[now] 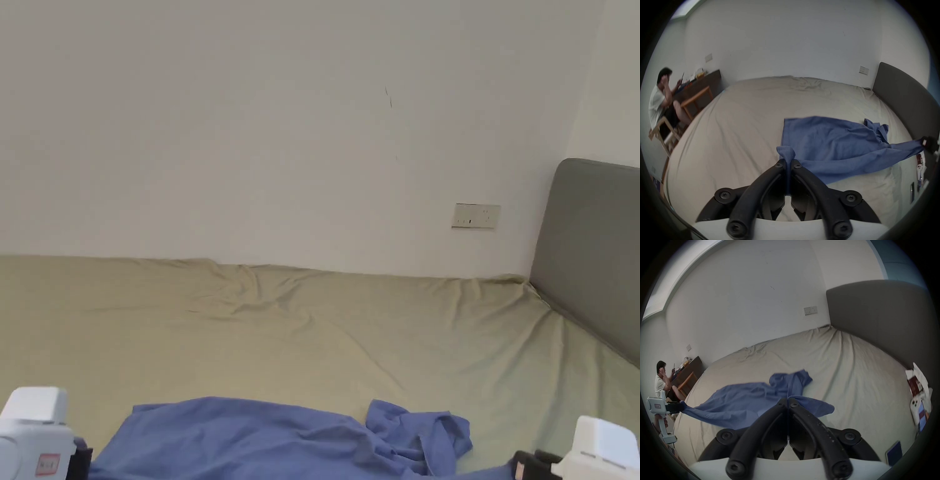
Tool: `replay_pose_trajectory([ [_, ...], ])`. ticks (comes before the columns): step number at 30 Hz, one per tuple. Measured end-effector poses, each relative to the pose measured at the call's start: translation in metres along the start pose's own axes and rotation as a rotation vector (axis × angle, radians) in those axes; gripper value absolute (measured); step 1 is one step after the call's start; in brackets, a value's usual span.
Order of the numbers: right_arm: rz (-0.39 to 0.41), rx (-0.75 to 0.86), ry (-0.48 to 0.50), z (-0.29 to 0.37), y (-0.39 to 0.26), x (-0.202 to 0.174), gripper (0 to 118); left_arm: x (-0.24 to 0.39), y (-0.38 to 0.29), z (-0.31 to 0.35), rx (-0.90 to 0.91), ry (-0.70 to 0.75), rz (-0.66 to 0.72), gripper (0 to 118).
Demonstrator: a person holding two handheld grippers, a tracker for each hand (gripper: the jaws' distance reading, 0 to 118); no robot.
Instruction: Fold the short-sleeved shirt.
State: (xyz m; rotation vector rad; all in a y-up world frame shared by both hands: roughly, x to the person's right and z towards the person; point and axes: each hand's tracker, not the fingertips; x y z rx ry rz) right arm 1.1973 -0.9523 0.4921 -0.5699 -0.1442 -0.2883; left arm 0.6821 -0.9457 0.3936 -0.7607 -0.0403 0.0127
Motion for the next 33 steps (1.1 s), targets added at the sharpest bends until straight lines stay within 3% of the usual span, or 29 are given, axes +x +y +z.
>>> replay_pose_trajectory([
  [5,0.045,-0.025,0.009,0.032,-0.042,0.004,2,-0.007,-0.045,0.021,-0.017,-0.021,0.034,4],
  [17,-0.041,-0.015,0.038,0.111,-0.114,0.036,2,-0.029,-0.128,0.096,0.043,-0.044,0.063,4],
  [21,-0.051,-0.012,-0.014,0.125,-0.145,0.045,2,-0.033,-0.158,0.110,0.038,-0.050,0.122,4],
  [26,-0.129,-0.039,-0.018,0.145,-0.177,0.055,2,-0.029,-0.197,0.128,0.046,-0.013,0.174,4],
  [33,-0.101,-0.012,-0.071,0.185,-0.201,0.060,2,-0.041,-0.227,0.154,0.058,0.054,0.256,4],
])
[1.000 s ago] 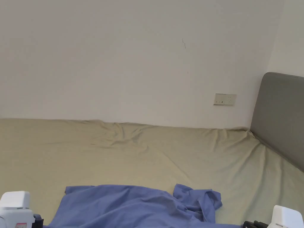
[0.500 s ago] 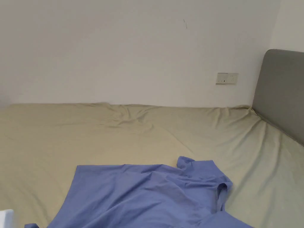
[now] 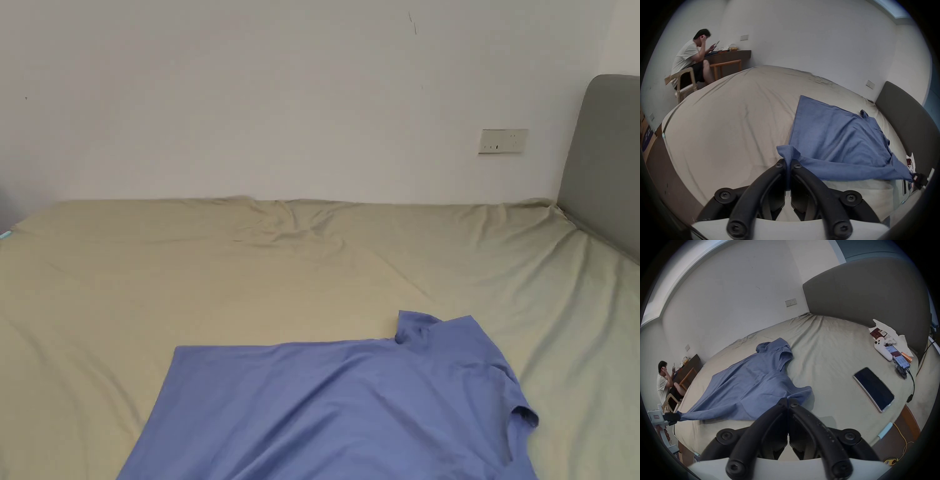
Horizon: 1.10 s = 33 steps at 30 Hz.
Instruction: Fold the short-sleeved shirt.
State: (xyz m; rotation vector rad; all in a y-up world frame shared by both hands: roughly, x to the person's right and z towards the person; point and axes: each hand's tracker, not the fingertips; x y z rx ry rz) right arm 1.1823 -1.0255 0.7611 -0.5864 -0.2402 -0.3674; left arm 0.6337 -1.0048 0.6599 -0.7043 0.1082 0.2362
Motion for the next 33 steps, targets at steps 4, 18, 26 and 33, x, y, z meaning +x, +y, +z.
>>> replay_pose_trajectory([
  [4,0.003,-0.008,-0.050,0.009,-0.017,0.006,2,-0.009,-0.011,0.006,-0.001,0.015,0.022,4],
  [18,0.096,-0.148,-0.165,-0.020,-0.061,0.002,3,-0.028,-0.048,-0.047,-0.143,0.127,-0.018,4],
  [26,0.003,-0.174,-0.064,-0.010,-0.057,0.006,96,-0.032,-0.046,-0.021,-0.020,0.080,0.011,94],
  [33,0.171,-0.091,-0.065,0.009,-0.024,-0.026,35,-0.019,-0.026,0.017,0.052,0.045,-0.081,18],
])
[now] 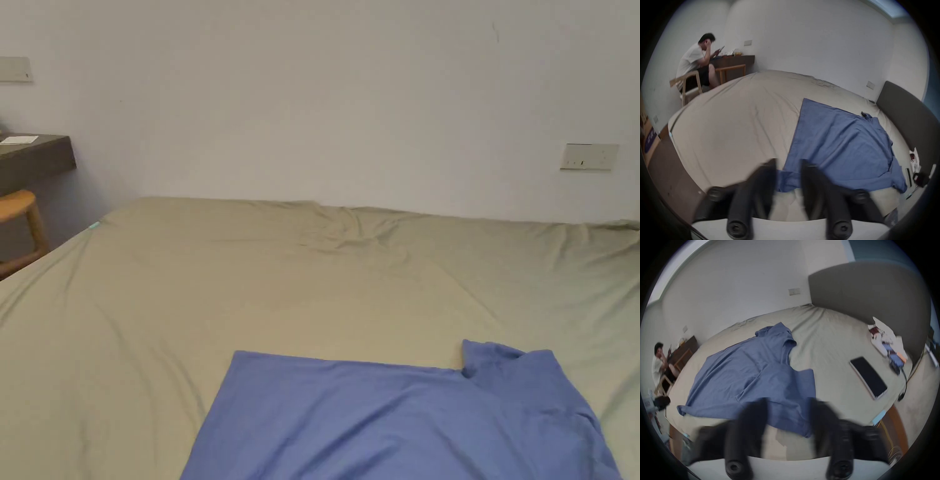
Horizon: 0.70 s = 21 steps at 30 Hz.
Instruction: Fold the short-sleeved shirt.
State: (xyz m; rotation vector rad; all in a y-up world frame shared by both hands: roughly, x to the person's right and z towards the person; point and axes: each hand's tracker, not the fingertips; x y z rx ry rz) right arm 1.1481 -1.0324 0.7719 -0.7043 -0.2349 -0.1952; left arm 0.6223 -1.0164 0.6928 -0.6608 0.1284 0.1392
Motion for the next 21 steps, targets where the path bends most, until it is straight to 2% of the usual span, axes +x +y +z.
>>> replay_pose_trajectory([
  [1,0.015,0.014,-0.030,-0.002,0.000,-0.005,7,0.002,0.001,-0.001,-0.005,0.008,0.007,3],
  [2,0.020,0.030,-0.046,-0.004,0.002,-0.008,2,0.001,0.000,-0.002,-0.006,0.017,0.017,0],
  [5,-0.050,-0.041,0.049,-0.011,0.000,-0.010,1,-0.010,-0.003,-0.013,-0.067,-0.024,0.149,0],
  [7,-0.060,-0.055,0.080,-0.012,-0.004,-0.012,1,-0.010,-0.008,-0.018,-0.075,-0.010,0.130,0],
  [11,-0.043,-0.068,0.061,-0.016,-0.008,-0.016,1,-0.006,-0.010,-0.024,-0.104,0.000,0.084,1],
  [12,-0.050,-0.072,0.059,-0.016,-0.008,-0.015,1,-0.008,-0.010,-0.028,-0.102,-0.001,0.088,21],
  [14,-0.080,-0.071,0.063,-0.015,-0.008,-0.013,1,-0.011,-0.011,-0.034,-0.100,0.004,0.091,82],
  [15,-0.095,-0.069,0.070,-0.014,-0.007,-0.011,1,-0.012,-0.014,-0.038,-0.101,-0.002,0.099,101],
  [20,-0.099,-0.066,0.074,-0.011,-0.007,-0.009,1,-0.016,-0.022,-0.056,-0.141,-0.029,0.190,96],
  [21,-0.095,-0.069,0.071,-0.011,-0.007,-0.009,1,-0.014,-0.024,-0.059,-0.162,-0.022,0.200,88],
])
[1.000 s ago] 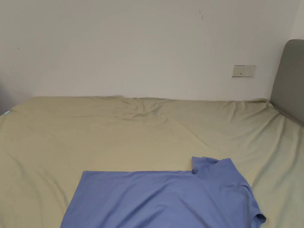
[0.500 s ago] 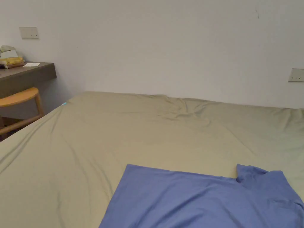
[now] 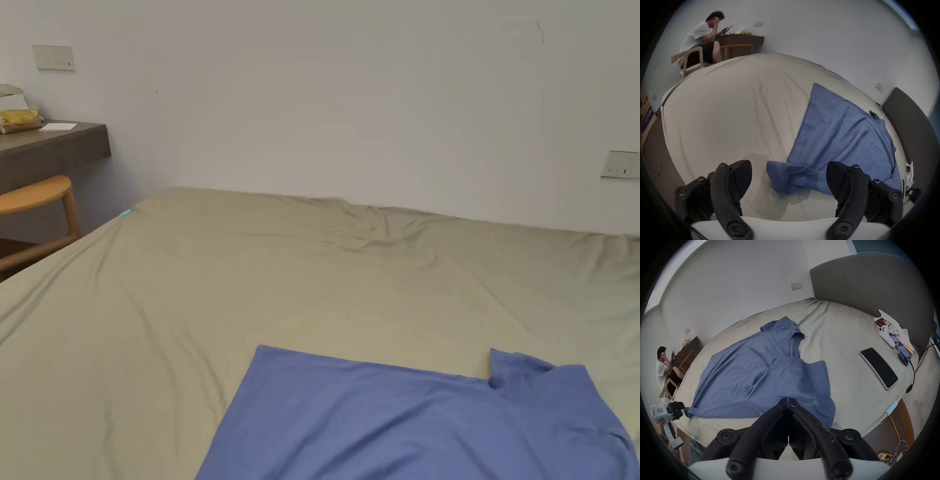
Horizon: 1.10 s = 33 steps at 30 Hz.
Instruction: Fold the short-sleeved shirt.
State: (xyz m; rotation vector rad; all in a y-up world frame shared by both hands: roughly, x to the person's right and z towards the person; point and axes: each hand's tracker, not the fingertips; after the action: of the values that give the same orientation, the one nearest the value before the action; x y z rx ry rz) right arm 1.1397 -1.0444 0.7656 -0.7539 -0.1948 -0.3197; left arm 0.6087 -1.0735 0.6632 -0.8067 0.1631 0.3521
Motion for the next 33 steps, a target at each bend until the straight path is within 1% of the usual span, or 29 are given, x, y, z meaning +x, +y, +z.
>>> replay_pose_trajectory([
  [1,0.001,-0.003,-0.004,-0.001,0.000,0.000,1,0.002,-0.003,-0.004,-0.023,0.015,0.005,77],
  [2,0.001,-0.007,-0.007,-0.001,-0.001,0.000,1,0.004,-0.007,-0.006,-0.034,0.021,0.008,62],
  [3,-0.001,-0.013,-0.009,-0.001,-0.002,0.001,1,0.004,-0.008,-0.007,-0.034,0.020,0.012,40],
  [4,-0.003,-0.016,-0.010,-0.001,-0.003,0.001,1,0.006,-0.012,-0.007,-0.034,0.016,0.012,29],
  [5,-0.004,-0.020,-0.012,-0.002,-0.004,0.001,1,0.008,-0.016,-0.007,-0.037,0.002,0.016,23],
  [6,-0.006,-0.029,-0.020,-0.003,-0.006,0.001,1,0.011,-0.018,-0.008,-0.058,-0.016,0.025,23],
  [7,-0.006,-0.038,-0.029,-0.004,-0.008,0.002,1,0.015,-0.018,-0.006,-0.074,-0.031,0.023,10],
  [8,-0.005,-0.044,-0.035,-0.006,-0.009,0.003,1,0.019,-0.019,-0.005,-0.069,-0.010,0.008,7],
  [10,-0.008,-0.055,-0.060,-0.009,-0.011,0.003,2,0.025,-0.019,-0.004,-0.070,0.014,-0.048,6],
  [12,-0.014,-0.053,-0.081,-0.011,-0.013,0.006,3,0.018,-0.013,-0.008,-0.076,0.009,-0.046,6],
  [13,-0.018,-0.028,-0.100,-0.011,-0.014,0.008,12,0.017,-0.012,-0.007,-0.077,0.009,-0.049,6],
  [14,-0.021,0.013,-0.112,-0.010,-0.016,0.010,32,0.017,-0.011,-0.006,-0.077,0.010,-0.051,6],
  [15,-0.024,0.046,-0.119,-0.011,-0.018,0.012,70,0.017,-0.011,-0.005,-0.077,0.011,-0.057,6],
  [16,-0.032,0.058,-0.125,-0.013,-0.020,0.014,99,0.017,-0.012,-0.004,-0.077,0.011,-0.067,6],
  [17,-0.036,0.041,-0.127,-0.016,-0.021,0.017,118,0.018,-0.013,-0.003,-0.079,0.012,-0.076,6],
  [19,-0.059,0.016,-0.107,-0.018,-0.020,0.024,117,0.018,-0.017,-0.006,-0.084,0.017,-0.089,6],
  [20,-0.071,0.004,-0.094,-0.021,-0.021,0.027,114,0.017,-0.017,-0.007,-0.083,0.017,-0.089,6],
  [21,-0.067,-0.010,-0.105,-0.025,-0.021,0.030,114,0.017,-0.018,-0.007,-0.081,0.016,-0.085,6],
  [24,-0.014,-0.064,-0.156,-0.036,-0.021,0.034,113,0.017,-0.019,-0.007,-0.077,0.016,-0.076,7],
  [26,0.019,-0.080,-0.171,-0.043,-0.020,0.034,112,0.017,-0.019,-0.007,-0.076,0.014,-0.077,6],
  [29,0.017,-0.108,-0.171,-0.051,-0.021,0.037,105,0.030,-0.019,0.003,-0.076,0.016,-0.084,7],
  [30,0.002,-0.120,-0.170,-0.054,-0.022,0.039,98,0.032,-0.019,0.003,-0.077,0.017,-0.085,7],
  [33,-0.052,-0.143,-0.145,-0.063,-0.025,0.042,64,0.036,-0.017,0.007,-0.081,0.020,-0.079,7],
])
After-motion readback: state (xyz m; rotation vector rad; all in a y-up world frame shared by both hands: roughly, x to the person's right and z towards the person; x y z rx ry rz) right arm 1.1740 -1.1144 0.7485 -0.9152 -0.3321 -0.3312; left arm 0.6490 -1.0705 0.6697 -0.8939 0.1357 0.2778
